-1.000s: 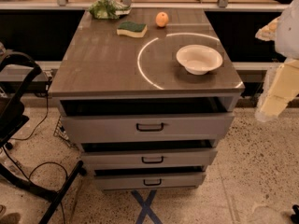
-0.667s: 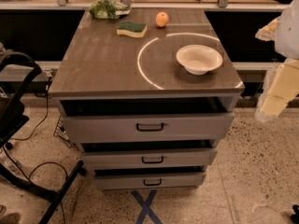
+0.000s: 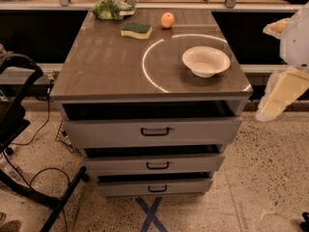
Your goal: Move paper bowl near orange
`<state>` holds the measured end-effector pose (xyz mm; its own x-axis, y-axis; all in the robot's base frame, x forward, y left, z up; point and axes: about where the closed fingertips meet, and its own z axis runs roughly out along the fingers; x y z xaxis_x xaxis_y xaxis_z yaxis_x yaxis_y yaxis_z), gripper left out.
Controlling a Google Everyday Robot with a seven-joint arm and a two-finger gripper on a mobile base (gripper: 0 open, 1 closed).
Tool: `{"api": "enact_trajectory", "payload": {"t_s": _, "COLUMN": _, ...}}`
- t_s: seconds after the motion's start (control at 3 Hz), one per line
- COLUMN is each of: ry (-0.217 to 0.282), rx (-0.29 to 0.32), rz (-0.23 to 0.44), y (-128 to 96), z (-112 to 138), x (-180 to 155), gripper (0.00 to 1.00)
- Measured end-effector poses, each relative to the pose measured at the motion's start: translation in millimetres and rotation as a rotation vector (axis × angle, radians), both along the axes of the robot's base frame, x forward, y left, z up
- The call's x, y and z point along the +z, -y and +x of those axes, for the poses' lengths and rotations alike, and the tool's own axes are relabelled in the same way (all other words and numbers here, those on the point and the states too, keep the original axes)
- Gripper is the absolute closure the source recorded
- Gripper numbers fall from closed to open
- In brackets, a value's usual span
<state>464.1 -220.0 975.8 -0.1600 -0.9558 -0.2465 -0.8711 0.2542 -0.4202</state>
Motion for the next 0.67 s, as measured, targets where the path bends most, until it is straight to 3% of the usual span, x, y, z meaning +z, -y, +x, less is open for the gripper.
{"api": "enact_trajectory", "payload": {"t_s": 0.33, "ry": 0.124, "rx": -0.011, "rz": -0.011, "y": -6.5, "z": 37.8, "x": -11.0, "gripper": 0.0}}
{"api": "enact_trajectory", "payload": {"t_s": 0.67, "ry": 0.186, "rx": -0.042, "rz": -0.009, "y": -12.5, "z": 56.3, "x": -15.6, "gripper": 0.0}}
